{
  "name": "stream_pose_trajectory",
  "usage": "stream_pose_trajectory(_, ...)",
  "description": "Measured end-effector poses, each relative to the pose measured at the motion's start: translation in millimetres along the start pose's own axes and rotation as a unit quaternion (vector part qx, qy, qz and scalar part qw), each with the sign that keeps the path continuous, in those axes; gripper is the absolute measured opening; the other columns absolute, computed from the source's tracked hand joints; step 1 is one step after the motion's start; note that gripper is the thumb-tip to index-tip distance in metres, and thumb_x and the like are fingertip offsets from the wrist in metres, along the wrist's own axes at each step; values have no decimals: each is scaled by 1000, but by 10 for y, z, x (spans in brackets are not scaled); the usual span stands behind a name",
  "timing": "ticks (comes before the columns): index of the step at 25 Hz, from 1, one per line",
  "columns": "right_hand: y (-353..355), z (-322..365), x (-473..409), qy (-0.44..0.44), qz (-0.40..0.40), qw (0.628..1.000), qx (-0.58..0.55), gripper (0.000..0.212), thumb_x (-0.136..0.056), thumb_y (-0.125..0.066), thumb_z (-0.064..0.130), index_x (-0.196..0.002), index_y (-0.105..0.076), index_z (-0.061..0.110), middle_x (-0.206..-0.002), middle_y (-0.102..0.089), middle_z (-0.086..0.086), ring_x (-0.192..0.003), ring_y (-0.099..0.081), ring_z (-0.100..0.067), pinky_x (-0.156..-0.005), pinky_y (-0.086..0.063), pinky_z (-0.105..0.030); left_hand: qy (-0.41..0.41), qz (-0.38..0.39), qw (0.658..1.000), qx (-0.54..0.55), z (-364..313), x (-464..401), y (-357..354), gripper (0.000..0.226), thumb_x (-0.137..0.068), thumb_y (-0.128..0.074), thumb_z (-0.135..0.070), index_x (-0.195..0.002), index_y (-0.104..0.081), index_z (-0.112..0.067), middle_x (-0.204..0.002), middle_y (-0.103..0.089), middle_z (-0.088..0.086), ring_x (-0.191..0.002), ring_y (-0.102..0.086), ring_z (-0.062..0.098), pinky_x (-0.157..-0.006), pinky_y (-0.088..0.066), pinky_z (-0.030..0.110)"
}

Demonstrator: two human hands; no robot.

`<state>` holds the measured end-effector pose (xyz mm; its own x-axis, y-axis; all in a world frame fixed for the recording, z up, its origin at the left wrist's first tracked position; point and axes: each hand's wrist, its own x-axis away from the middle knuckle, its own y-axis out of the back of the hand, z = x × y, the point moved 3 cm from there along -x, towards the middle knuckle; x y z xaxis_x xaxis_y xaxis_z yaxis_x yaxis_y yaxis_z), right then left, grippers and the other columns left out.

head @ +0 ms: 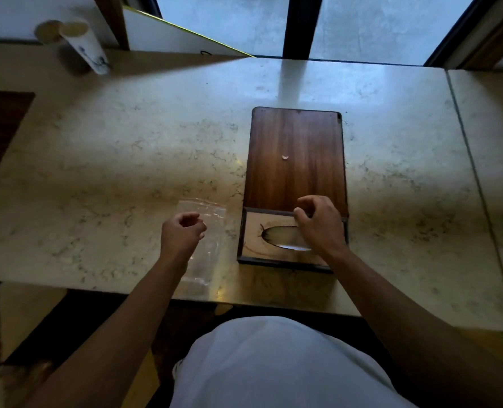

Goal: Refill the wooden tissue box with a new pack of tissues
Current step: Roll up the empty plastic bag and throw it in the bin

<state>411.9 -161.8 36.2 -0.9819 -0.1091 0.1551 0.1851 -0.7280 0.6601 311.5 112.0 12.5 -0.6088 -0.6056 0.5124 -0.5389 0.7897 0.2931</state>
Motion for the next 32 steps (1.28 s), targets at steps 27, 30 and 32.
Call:
stream_pose_trajectory(27, -1845, 733, 71, -265, 274, 915, -128, 52, -90, -68, 16, -137, -49, 6, -107, -66, -9, -89, -70, -24, -79, -62, -43, 195, 83, 977, 30, 506, -729, 782, 11, -89, -68, -11, -83, -66, -3, -66, -52, 11, -42, -47, 11, -40, -35, 16)
stream_pose_trajectory(30, -1818, 728, 76, -257, 269, 910, -183, 26, -91, -67, 12, -116, -69, 5, -97, -71, -9, -70, -67, -11, -63, -57, -24, 252, 86, 950, 162, 473, -739, 830, 21, -91, -69, -14, -73, -63, -5, -68, -55, 13, -40, -56, 9, -38, -42, 15)
stream_pose_trajectory(32, -1773, 724, 93, -265, 249, 907, -213, 8, -91, -67, 8, -91, -75, 11, -85, -73, -9, -61, -65, -9, -59, -55, -21, 245, 93, 944, 198, 442, -723, 837, 16, -92, -68, -10, -79, -64, -1, -74, -59, 16, -49, -64, 15, -41, -48, 18)
